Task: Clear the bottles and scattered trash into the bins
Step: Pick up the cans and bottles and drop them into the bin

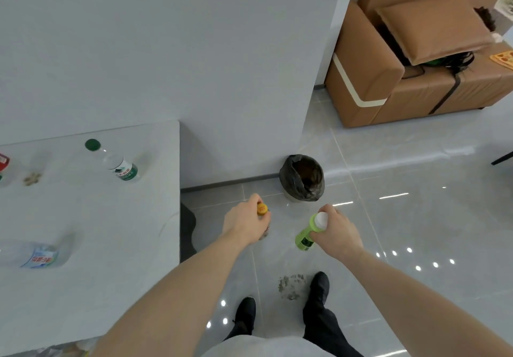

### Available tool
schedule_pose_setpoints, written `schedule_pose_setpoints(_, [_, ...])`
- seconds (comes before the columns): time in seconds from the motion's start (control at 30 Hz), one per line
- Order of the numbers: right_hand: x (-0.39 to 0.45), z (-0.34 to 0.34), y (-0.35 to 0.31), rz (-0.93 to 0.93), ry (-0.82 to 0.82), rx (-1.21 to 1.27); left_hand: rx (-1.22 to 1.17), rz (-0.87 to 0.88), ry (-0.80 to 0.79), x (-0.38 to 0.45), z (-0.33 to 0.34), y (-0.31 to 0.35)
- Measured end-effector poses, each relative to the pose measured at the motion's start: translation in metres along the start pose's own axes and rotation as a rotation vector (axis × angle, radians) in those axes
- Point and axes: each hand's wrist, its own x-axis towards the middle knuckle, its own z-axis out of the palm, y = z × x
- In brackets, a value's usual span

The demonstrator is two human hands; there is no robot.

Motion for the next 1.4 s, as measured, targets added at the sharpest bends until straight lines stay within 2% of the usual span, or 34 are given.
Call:
schedule_pose_setpoints(0.4, [0.152,-0.1,0.066,-0.03,-0.134,-0.037,-0.072,-0.136,0.04,0.111,0.022,0.11])
schedule_pose_setpoints(0.57, [0.219,-0.111,0.069,-0.003,-0.16,-0.033,-0.089,-0.149,0.001,0.18,0.034,0.122])
schedule_pose_setpoints(0.7, [0.267,-0.112,0.076,0.076,-0.141,-0.017,-0.089,-0.133,-0.091,0.242,0.05,0.127])
schedule_pose_setpoints(0.9, [0.339,-0.099,0.097,0.131,-0.111,0.035,-0.122,-0.137,-0.137,0.317,0.081,0.136])
schedule_pose_setpoints(1.07, [0.407,-0.063,0.125,0.148,-0.147,0.052,-0.106,-0.11,-0.143,0.379,0.119,0.134])
schedule_pose_setpoints(1.4, [0.508,0.035,0.187,0.164,-0.181,0.055,-0.132,-0.157,-0.158,0.49,0.255,0.107])
